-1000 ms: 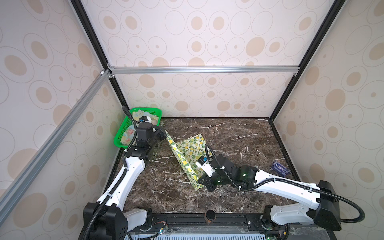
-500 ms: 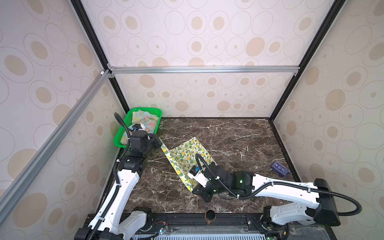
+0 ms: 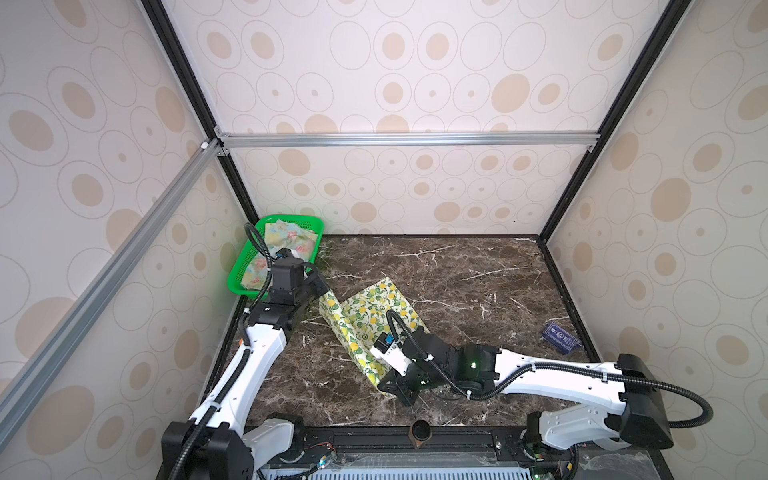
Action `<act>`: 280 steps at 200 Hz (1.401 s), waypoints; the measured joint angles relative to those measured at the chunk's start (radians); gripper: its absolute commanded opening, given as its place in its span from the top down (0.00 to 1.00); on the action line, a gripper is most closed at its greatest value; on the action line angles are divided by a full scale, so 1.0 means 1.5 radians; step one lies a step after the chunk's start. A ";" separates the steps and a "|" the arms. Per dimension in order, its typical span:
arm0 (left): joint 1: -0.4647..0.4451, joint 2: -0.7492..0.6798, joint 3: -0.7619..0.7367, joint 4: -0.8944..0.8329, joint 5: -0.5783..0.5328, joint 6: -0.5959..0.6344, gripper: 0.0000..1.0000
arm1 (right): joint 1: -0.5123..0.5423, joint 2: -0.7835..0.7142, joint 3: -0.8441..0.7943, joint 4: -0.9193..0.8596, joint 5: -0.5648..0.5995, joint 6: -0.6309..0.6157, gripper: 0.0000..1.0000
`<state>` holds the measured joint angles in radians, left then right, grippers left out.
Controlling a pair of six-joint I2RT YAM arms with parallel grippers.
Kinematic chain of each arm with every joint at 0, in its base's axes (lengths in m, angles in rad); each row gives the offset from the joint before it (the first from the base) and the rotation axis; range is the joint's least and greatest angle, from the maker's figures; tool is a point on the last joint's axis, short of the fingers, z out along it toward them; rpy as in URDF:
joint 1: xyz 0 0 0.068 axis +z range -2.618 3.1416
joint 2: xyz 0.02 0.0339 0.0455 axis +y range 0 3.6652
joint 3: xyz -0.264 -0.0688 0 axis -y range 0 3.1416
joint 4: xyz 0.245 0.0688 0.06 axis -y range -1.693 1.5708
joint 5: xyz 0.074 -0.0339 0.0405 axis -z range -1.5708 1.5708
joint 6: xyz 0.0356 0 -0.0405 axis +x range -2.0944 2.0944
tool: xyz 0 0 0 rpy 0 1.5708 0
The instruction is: Fold and stack the skirts
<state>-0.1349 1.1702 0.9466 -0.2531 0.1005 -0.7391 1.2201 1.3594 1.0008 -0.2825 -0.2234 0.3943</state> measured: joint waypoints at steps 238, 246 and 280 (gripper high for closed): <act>-0.135 0.402 0.207 0.158 -0.011 -0.016 1.00 | -0.234 -0.025 -0.164 0.105 -0.111 0.087 1.00; -0.137 0.409 0.211 0.158 -0.011 -0.016 1.00 | -0.236 -0.025 -0.167 0.106 -0.111 0.089 1.00; -0.153 0.437 0.231 0.160 -0.011 -0.017 1.00 | -0.246 -0.026 -0.184 0.109 -0.107 0.096 1.00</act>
<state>-0.3641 1.8259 1.2938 -0.0128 0.0845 -0.7639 0.8505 1.3201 0.7242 -0.1196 -0.3843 0.5388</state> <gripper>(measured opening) 0.048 0.042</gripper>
